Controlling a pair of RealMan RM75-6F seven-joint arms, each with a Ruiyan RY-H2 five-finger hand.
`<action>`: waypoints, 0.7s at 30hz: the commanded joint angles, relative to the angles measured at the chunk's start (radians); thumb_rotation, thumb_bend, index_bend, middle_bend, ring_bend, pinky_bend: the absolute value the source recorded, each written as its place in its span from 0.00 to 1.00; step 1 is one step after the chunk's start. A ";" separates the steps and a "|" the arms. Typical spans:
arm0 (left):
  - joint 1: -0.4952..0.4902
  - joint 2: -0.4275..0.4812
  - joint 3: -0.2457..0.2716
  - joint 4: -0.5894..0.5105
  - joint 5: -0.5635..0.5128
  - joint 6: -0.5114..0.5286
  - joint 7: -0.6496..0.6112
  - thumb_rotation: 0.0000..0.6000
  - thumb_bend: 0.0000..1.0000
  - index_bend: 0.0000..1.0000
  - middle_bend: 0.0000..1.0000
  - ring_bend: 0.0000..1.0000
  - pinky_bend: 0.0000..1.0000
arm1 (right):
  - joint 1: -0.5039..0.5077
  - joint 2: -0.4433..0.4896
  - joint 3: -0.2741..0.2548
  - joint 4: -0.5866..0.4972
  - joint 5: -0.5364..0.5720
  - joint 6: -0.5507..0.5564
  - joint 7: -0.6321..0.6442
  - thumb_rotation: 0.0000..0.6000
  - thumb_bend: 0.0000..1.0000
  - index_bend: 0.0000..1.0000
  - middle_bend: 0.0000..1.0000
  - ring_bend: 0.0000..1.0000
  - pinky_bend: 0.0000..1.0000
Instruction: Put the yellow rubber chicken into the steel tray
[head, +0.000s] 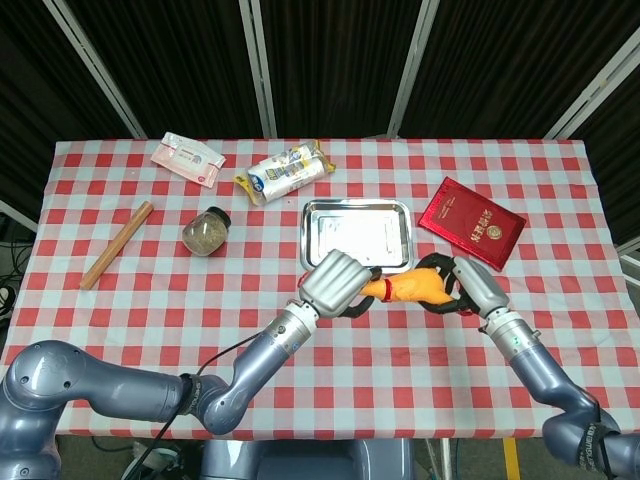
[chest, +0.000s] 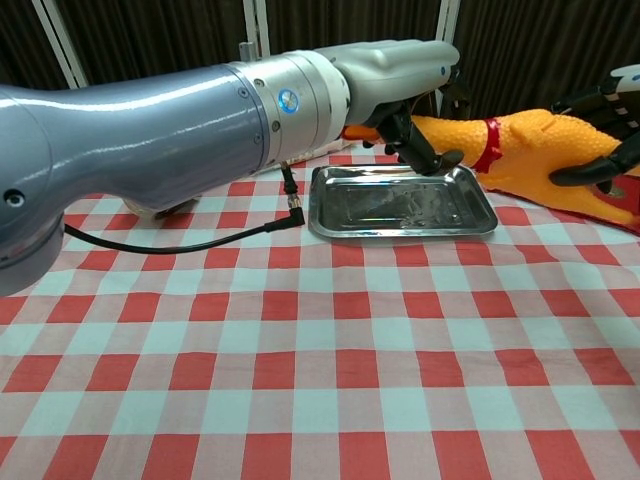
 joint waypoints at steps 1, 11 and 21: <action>0.000 0.001 0.000 -0.001 -0.001 0.000 0.000 1.00 0.68 0.68 0.72 0.61 0.65 | -0.002 -0.009 0.000 0.006 0.004 0.011 -0.011 1.00 0.97 0.85 0.74 0.76 0.75; 0.001 0.005 -0.001 -0.005 -0.003 -0.001 0.002 1.00 0.67 0.68 0.72 0.61 0.65 | -0.002 -0.014 -0.002 0.011 0.006 0.016 -0.027 1.00 1.00 1.00 0.85 0.87 0.83; 0.008 0.009 0.006 0.005 0.009 0.005 0.000 1.00 0.67 0.68 0.72 0.61 0.65 | 0.000 0.039 -0.028 -0.005 -0.046 -0.049 0.007 1.00 0.22 0.09 0.28 0.24 0.34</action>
